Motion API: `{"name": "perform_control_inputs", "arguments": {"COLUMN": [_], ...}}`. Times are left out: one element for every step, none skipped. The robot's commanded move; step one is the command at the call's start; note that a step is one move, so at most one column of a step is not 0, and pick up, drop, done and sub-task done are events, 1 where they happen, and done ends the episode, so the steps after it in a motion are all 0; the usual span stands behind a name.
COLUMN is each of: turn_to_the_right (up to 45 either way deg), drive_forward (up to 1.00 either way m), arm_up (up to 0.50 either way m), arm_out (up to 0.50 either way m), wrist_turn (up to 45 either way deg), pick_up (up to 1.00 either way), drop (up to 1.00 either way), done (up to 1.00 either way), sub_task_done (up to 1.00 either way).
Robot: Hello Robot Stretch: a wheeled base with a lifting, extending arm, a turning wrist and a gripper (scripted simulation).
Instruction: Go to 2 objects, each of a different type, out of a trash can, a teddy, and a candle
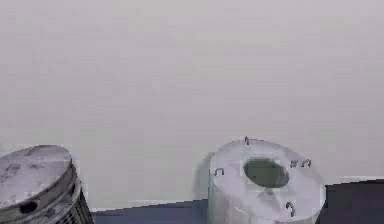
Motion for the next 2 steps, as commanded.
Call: {"name": "perform_control_inputs", "arguments": {"turn_to_the_right": [24.0,0.0], "drive_forward": [0.0,0.0], "arm_up": [0.0,0.0], "arm_out": [0.0,0.0], "wrist_turn": [0.0,0.0], "pick_up": [0.0,0.0], "drop": [0.0,0.0], "done": [0.0,1.0], "sub_task_done": [0.0,0.0]}}
